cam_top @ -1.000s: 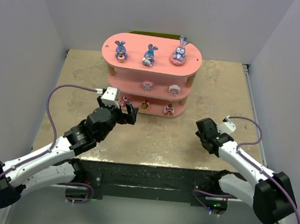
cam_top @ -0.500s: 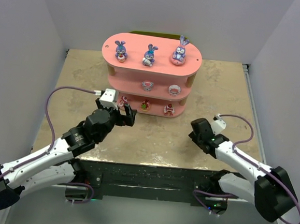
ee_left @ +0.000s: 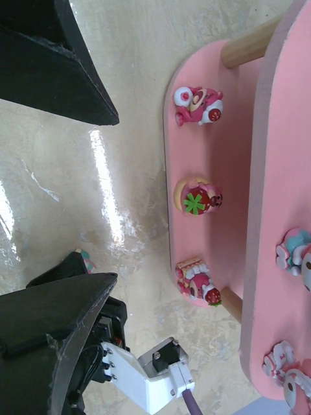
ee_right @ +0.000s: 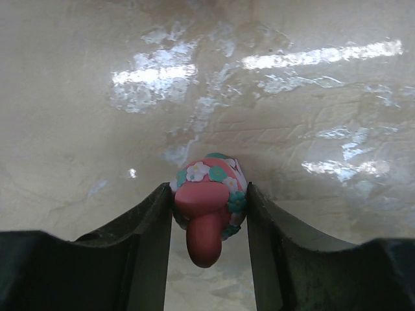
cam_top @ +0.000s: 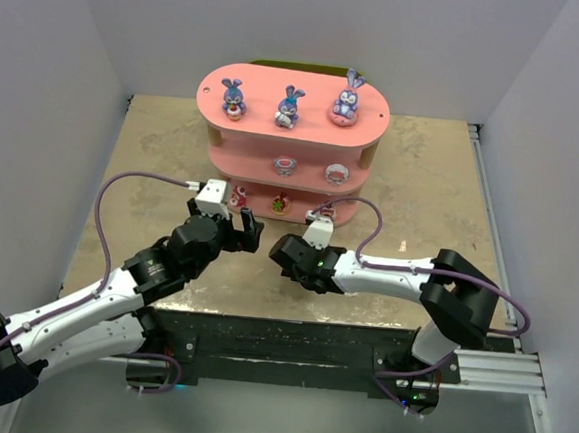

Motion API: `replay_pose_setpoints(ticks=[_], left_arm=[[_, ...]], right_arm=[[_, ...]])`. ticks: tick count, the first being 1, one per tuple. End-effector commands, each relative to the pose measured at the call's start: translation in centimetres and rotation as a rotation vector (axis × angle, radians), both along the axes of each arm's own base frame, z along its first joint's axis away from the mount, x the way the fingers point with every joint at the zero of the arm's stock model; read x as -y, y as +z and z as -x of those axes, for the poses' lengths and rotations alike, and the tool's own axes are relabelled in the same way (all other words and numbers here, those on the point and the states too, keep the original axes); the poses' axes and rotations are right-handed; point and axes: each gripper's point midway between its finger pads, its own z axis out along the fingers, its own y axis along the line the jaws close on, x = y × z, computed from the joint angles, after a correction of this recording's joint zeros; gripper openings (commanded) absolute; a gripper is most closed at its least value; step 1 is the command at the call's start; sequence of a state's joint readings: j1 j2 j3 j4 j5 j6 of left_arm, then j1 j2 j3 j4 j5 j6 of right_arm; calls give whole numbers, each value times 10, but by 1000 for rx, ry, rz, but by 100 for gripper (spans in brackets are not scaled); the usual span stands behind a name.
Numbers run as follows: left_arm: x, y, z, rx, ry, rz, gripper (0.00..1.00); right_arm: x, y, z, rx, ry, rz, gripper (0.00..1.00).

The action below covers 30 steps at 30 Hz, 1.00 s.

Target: Place and organize the plastic toys onto the shelf

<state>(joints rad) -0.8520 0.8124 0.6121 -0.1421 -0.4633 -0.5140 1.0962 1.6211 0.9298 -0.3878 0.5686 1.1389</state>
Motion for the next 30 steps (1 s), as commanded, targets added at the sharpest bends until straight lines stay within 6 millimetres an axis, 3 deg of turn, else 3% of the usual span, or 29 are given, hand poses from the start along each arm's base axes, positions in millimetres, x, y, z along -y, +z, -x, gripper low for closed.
replay_pose_setpoints(ticks=[1, 3, 4, 5, 8, 12, 15, 17, 19, 20, 21, 22, 23, 25, 30], left_arm=[[1, -4, 1, -17, 7, 24, 99], [1, -6, 1, -24, 11, 24, 100], [0, -6, 1, -26, 13, 23, 100], [1, -9, 1, -31, 14, 19, 100], [0, -10, 1, -34, 19, 17, 100], [1, -14, 0, -46, 21, 9, 100], [1, -18, 1, -58, 22, 6, 100], [1, -24, 2, -70, 24, 4, 99], [2, -33, 5, -86, 13, 3, 100], [3, -35, 5, -91, 10, 9, 100], [4, -40, 6, -102, 5, 10, 99], [7, -46, 8, -110, -10, 16, 100], [8, -49, 9, -113, -16, 22, 99], [12, -56, 10, -123, -35, 36, 100], [19, -65, 12, -141, -57, 48, 100]], right_arm=[[-9, 1, -6, 32, 11, 8, 10], [-9, 5, -6, 43, 32, 1, 19], [-12, 8, -7, 56, 36, -20, 32], [-12, 11, -7, 65, 46, -25, 52], [-16, 27, -8, 99, 75, -58, 74], [-27, 51, -12, 130, 116, -105, 85], [-25, 68, -12, 158, 104, -145, 87], [-15, 84, -15, 192, 45, -184, 84], [3, 82, -13, 187, 2, -171, 76], [11, 90, -13, 200, -28, -202, 72], [24, 80, -11, 193, -45, -181, 68], [32, 77, -13, 193, -66, -185, 54], [39, 78, -13, 191, -81, -202, 48], [54, 59, -15, 156, -106, -205, 34], [64, 32, -26, 134, -81, -223, 10]])
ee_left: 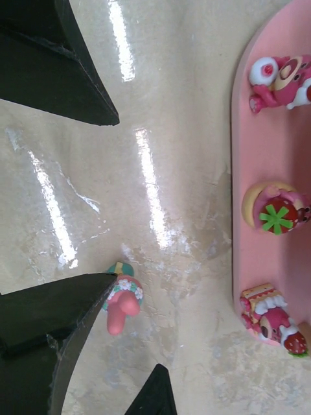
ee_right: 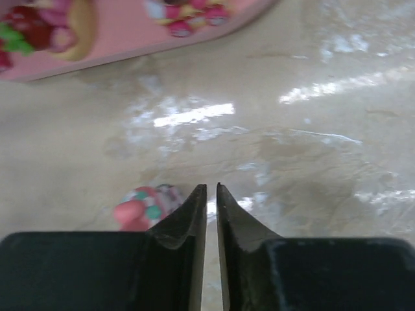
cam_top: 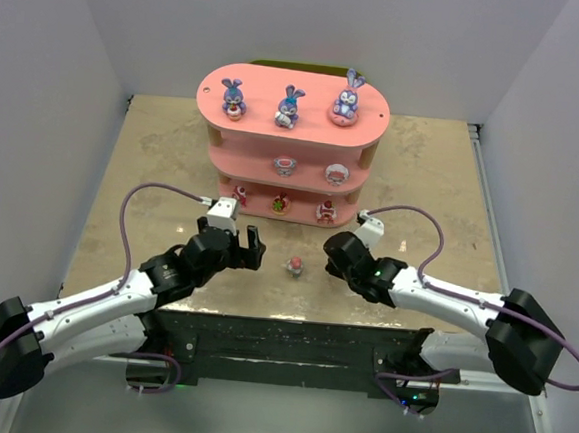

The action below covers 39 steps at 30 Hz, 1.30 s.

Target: Place and organize the plastic toys onto the shelf

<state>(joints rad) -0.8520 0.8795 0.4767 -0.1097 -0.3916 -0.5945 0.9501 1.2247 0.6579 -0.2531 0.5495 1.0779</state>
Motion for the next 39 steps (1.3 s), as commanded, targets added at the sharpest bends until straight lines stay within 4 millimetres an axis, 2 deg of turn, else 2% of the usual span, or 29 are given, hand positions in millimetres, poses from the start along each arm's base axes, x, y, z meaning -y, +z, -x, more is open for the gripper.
replay_pose_setpoints(ticks=[1, 3, 4, 9, 10, 17, 21, 23, 29, 34, 39], left_arm=[[15, 6, -4, 12, -17, 84, 100], [19, 7, -5, 17, -22, 102, 100], [21, 6, -5, 15, -28, 107, 100], [18, 3, -4, 8, -11, 113, 100], [17, 3, -4, 6, -10, 111, 100], [13, 14, -5, 32, 5, 124, 99], [14, 19, -5, 42, 2, 139, 100], [10, 13, -1, 21, 2, 119, 100], [7, 16, 2, 24, 5, 124, 99], [3, 12, 4, 7, 14, 115, 100], [2, 5, 9, -16, 7, 111, 99]], right_arm=[[-3, -13, -12, 2, 26, -39, 7], [-5, -16, -20, 9, 40, -27, 1], [-9, -25, -19, -17, 60, -20, 0], [-33, -39, -25, -27, 144, -51, 0], [-34, -46, -24, -44, 151, -37, 0], [-48, -54, -21, -59, 225, -45, 0], [-60, -65, -11, -92, 285, -84, 0], [-64, -68, -4, -111, 299, -97, 0], [-77, -71, 28, -161, 323, -92, 0], [-89, -67, 48, -181, 322, -125, 0], [-102, -72, 51, -174, 346, -137, 0]])
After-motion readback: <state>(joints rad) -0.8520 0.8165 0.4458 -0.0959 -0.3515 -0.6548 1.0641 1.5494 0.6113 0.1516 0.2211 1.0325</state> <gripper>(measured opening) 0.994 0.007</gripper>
